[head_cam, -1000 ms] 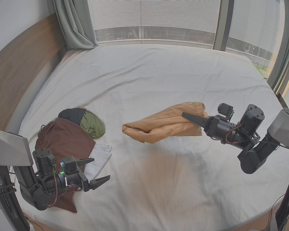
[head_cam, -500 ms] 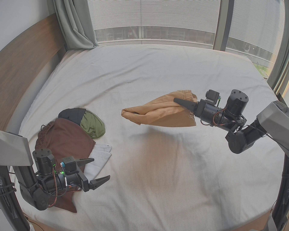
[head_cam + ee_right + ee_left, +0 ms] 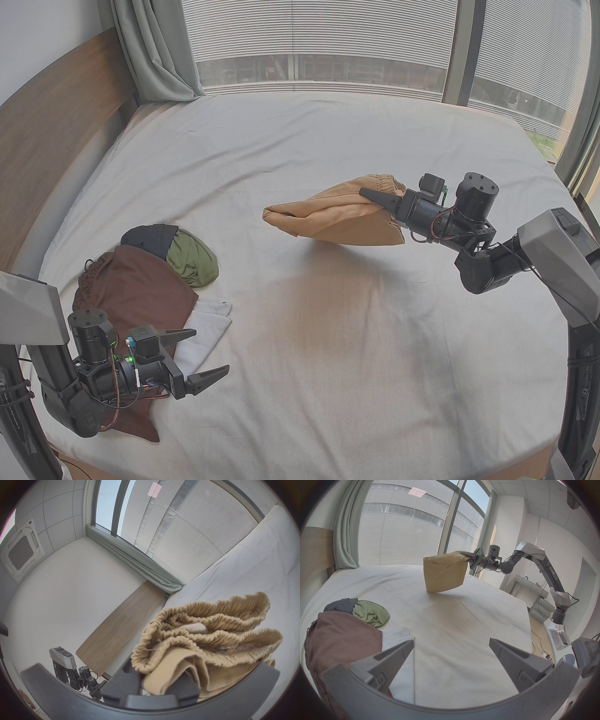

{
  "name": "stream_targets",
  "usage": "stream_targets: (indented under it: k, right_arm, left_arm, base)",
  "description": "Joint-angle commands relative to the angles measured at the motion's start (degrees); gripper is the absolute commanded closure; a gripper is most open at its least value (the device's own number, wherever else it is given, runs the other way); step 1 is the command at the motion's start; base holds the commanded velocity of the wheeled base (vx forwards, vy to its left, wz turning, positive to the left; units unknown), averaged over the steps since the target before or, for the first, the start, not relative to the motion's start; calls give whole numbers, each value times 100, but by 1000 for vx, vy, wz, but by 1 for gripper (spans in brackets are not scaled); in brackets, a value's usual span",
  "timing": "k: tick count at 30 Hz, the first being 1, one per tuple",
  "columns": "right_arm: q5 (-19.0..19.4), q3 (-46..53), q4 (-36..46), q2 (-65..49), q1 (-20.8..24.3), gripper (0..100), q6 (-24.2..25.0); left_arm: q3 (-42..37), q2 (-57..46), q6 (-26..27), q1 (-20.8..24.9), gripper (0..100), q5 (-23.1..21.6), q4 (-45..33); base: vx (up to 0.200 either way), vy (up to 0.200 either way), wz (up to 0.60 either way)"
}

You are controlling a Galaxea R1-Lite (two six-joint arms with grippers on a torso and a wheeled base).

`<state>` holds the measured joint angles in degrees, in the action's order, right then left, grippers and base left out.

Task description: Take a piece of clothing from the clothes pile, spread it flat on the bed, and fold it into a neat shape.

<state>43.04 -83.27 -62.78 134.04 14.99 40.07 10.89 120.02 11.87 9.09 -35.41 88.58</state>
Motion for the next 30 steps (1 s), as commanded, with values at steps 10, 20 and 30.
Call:
stream_targets:
  k: [10,20,30]
  right_arm:
    - [2,-1007,433,430,-67,100,18]
    - [-68,-2132,952,738,-181,100,18]
    - [-165,-2650,1014,1388,-155,100,18]
  left_arm:
    - [-8,13,-1,40,0,-9,2]
    - [-16,39,-1,57,0,-18,2]
    - [-16,57,-1,57,0,-27,2]
  base:
    - [0,0,0]
    - [0,0,0]
    - [0,0,0]
